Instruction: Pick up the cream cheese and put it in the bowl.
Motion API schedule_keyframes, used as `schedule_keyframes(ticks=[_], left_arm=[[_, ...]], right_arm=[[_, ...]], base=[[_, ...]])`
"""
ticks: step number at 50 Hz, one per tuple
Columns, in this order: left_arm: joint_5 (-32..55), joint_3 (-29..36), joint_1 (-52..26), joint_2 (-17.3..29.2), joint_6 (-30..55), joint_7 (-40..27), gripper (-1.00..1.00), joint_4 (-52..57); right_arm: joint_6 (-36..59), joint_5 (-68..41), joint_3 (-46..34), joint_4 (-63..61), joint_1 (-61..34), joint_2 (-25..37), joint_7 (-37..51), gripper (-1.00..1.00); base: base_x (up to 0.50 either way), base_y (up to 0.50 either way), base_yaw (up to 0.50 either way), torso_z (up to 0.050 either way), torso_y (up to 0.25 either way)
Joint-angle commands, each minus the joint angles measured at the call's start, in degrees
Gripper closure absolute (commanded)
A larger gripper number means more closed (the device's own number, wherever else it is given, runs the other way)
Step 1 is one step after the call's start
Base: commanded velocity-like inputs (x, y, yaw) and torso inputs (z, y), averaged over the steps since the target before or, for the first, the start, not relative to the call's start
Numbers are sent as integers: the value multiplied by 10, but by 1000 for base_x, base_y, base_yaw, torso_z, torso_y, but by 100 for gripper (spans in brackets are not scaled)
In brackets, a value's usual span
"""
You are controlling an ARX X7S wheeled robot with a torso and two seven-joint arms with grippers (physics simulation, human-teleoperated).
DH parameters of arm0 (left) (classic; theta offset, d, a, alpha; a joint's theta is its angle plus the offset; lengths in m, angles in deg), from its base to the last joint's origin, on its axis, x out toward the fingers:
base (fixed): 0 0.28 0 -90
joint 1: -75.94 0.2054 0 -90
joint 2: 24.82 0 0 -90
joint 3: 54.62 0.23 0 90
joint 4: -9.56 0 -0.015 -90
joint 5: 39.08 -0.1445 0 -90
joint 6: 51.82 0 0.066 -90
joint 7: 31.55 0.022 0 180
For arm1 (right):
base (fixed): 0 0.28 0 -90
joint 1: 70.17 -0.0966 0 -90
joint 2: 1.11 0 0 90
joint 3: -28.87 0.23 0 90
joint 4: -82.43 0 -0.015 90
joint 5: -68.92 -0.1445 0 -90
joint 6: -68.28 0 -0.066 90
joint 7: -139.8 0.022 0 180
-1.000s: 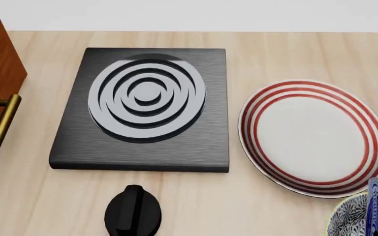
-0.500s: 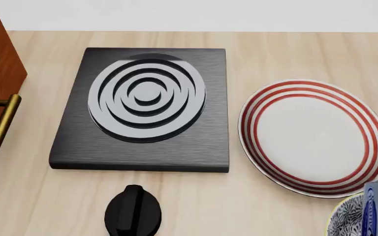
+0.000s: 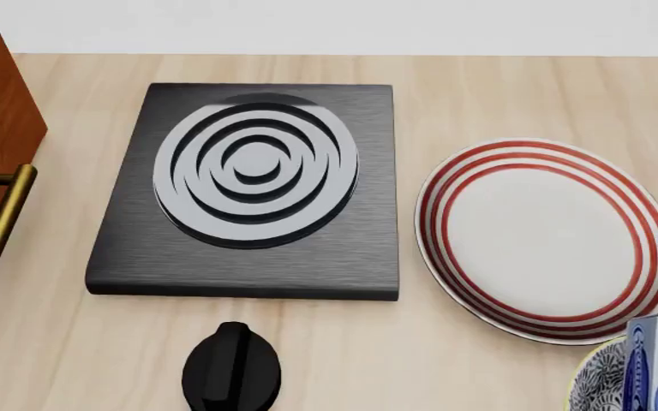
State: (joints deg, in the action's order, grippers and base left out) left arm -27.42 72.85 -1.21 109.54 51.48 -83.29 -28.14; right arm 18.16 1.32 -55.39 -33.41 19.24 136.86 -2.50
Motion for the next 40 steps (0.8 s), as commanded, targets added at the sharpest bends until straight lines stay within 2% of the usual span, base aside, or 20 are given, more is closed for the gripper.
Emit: schedule_keyframes(ticks=[1,14,15,29,40], left_arm=[[3,0,-2,0,5,-1,-100,1],[3,0,-2,0,5,-3,-100,2],[4,0,-3,0,5,-3,-100,0],[4,-1,-2,1,3,-4,-100,2],[4,1,-3,2,2,-3,-100,1]], right_arm=[[0,22,-5,12,-10,-5,-14,100],[5,38,-16,10,-8,1,-6,100],[13,33,-18,12,-10,2,0,-100],[-1,20,26,-64,32,27,14,-100],[-4,-22,101,-130,78,53,48,-100]], base=[[0,0,0,0,0],[0,0,0,0,0],[0,0,0,0,0],[0,0,0,0,0],[0,0,0,0,0]])
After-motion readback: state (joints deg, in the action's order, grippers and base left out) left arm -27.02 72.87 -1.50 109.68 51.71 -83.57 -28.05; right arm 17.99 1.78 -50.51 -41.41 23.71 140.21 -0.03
